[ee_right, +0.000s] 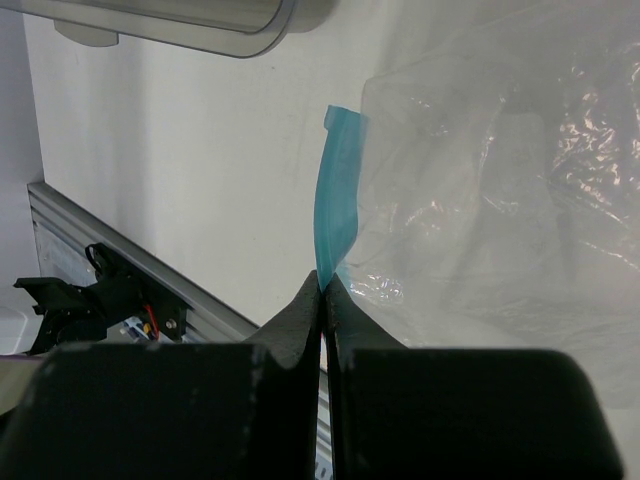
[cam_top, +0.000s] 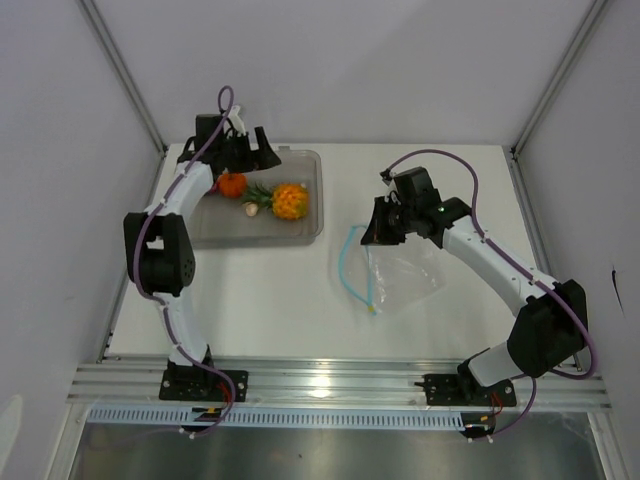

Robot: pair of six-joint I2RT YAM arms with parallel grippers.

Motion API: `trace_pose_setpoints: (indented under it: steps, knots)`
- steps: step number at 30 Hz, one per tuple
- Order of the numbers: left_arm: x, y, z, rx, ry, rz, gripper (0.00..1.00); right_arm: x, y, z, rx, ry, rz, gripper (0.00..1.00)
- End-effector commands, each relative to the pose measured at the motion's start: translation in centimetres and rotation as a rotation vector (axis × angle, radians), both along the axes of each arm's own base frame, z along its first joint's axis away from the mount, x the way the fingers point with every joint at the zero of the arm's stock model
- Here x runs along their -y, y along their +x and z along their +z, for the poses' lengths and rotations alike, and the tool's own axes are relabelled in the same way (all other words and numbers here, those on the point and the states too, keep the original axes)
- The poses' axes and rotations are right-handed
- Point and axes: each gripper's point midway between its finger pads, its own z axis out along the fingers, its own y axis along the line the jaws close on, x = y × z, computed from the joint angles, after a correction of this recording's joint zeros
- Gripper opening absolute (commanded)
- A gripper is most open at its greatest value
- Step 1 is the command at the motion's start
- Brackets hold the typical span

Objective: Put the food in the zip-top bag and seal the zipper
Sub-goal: Adjust the fake fruit in the bin, then pick up the fake fruit from the bin.

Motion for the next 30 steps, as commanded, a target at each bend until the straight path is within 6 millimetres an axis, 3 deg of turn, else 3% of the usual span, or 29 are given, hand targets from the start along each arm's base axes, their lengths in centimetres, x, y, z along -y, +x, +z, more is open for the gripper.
trace_pose_setpoints:
  steps: [1,2,3,4,5,6,9,11,15,21,24,25,30]
  knots:
    - [-0.2,1.5,2.2,0.029,-0.120,-0.094,1.00,0.0,0.2,0.0,0.021,-0.009,0.012,0.00]
    - [-0.2,2.0,0.5,-0.001,-0.116,-0.095,0.99,-0.1,0.2,0.0,0.020,-0.006,0.017,0.00]
    - [0.2,2.5,1.6,0.008,-0.128,-0.122,0.99,-0.2,0.3,-0.1,0.017,-0.003,0.015,0.00]
    - [0.6,2.6,0.9,-0.023,-0.142,-0.142,1.00,-0.3,0.3,-0.2,0.011,-0.003,0.018,0.00]
    - [0.7,2.8,-1.9,-0.101,-0.153,-0.146,1.00,-0.4,0.3,-0.2,0.013,0.002,0.020,0.00]
    - [1.0,3.6,-0.2,-0.084,-0.161,-0.155,0.99,-0.4,0.3,-0.2,0.011,0.002,0.018,0.00]
    - [1.5,2.4,-3.2,-0.228,-0.212,-0.160,0.97,-0.4,0.4,-0.2,0.013,0.000,0.014,0.00]
    - [1.4,1.5,-4.1,-0.277,-0.214,-0.150,0.97,-0.3,0.4,-0.3,0.012,-0.001,0.013,0.00]
    - [1.1,-2.0,-6.5,-0.370,-0.194,-0.143,0.97,-0.4,0.2,-0.5,0.006,0.002,0.017,0.00]
    - [0.2,-5.1,-7.7,-0.448,-0.116,-0.169,0.95,-0.6,-0.1,-0.3,0.012,0.008,0.022,0.00]
    - [0.4,-6.5,-7.3,-0.444,-0.122,-0.175,0.92,-0.9,-0.2,-0.2,0.015,0.015,0.026,0.00]
    - [0.4,-6.7,-5.7,-0.400,-0.120,-0.172,0.92,-0.9,-0.2,-0.2,0.016,0.015,0.024,0.00]
    - [0.2,-8.6,-4.9,-0.347,-0.109,-0.152,0.92,-1.1,-0.4,-0.1,0.019,0.020,0.031,0.00]
